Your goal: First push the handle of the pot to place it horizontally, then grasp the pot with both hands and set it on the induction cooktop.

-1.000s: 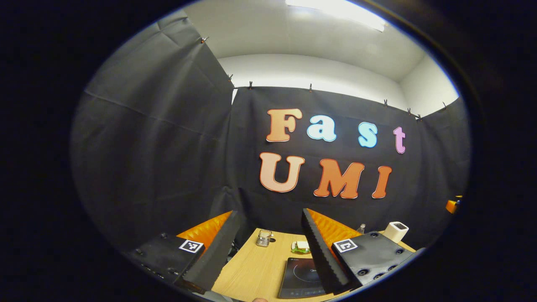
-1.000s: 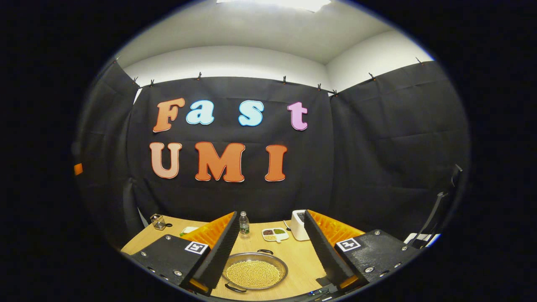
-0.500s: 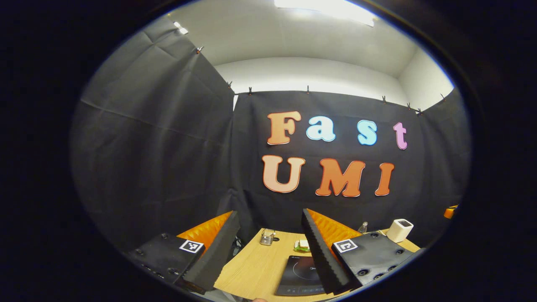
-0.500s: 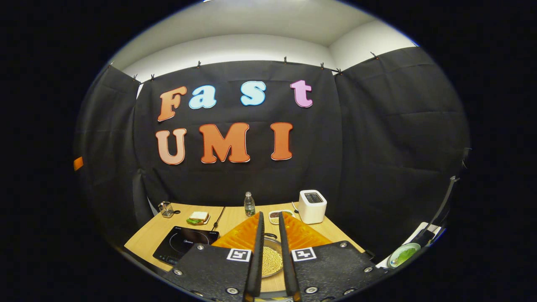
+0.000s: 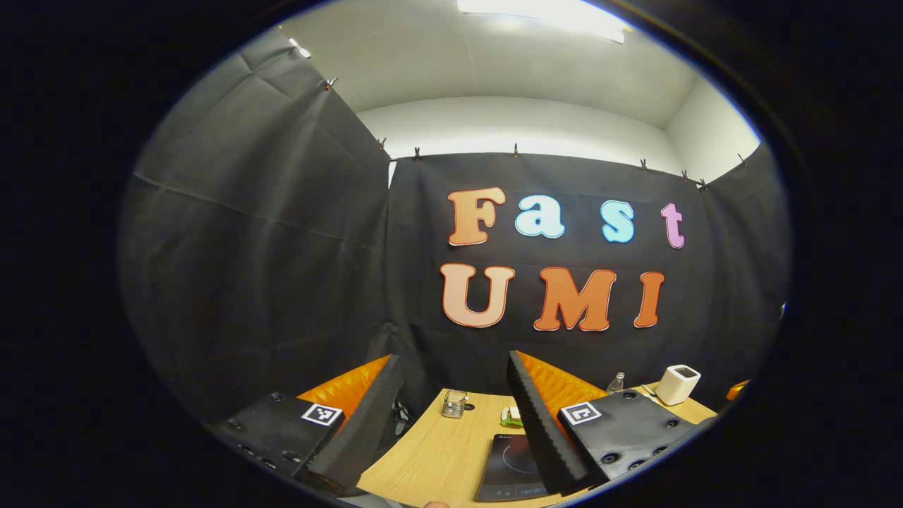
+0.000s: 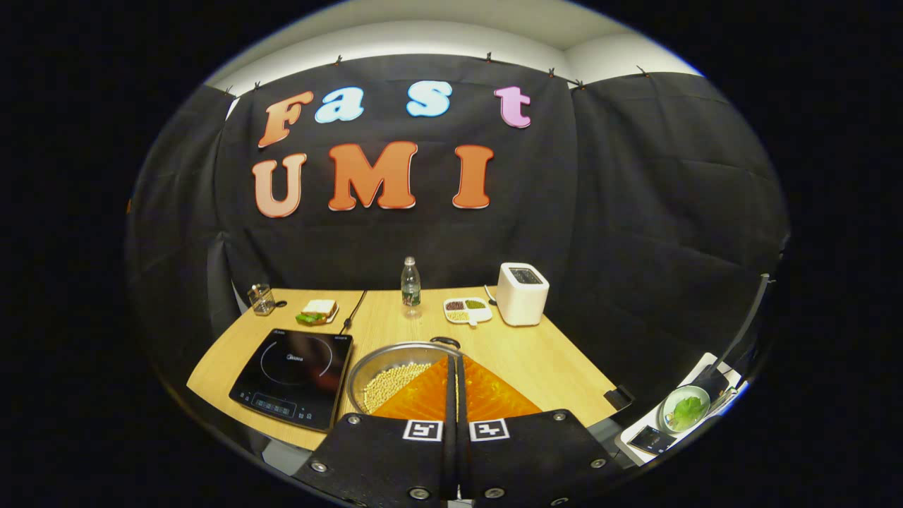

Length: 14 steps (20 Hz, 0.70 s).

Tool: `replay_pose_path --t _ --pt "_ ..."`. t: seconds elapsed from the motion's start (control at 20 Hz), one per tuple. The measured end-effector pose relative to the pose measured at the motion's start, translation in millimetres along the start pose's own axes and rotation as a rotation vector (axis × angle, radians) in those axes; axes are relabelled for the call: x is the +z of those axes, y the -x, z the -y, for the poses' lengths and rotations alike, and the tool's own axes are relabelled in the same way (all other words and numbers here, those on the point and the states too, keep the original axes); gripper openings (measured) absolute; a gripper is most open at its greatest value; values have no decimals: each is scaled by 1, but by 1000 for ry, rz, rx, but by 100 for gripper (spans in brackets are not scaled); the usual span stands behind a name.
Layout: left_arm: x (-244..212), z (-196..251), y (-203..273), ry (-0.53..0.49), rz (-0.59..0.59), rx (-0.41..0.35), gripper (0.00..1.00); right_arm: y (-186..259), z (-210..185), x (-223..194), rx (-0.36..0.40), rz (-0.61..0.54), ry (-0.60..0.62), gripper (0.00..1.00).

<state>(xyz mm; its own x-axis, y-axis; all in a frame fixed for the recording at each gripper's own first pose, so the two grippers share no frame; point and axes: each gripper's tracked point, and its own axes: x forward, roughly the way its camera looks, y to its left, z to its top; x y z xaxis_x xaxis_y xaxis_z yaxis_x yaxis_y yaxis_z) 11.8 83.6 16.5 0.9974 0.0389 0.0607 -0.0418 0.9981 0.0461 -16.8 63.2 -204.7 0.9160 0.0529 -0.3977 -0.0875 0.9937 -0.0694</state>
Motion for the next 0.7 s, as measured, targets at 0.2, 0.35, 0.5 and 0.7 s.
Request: replay_pose_path --t 0.2,0.35,0.5,0.7 --pt "-9 -10 -5 -3 -11 8 97 -16 -20 -41 29 -103 55 0" --pt "-18 -15 -7 2 -27 18 97 -28 -34 -70 45 -167 63 0" --pt "-26 -18 -10 -2 -43 23 98 -37 -45 -94 60 -220 90 0" --pt "-33 -21 -12 -10 -55 33 97 -46 -52 -127 72 -291 131 0"
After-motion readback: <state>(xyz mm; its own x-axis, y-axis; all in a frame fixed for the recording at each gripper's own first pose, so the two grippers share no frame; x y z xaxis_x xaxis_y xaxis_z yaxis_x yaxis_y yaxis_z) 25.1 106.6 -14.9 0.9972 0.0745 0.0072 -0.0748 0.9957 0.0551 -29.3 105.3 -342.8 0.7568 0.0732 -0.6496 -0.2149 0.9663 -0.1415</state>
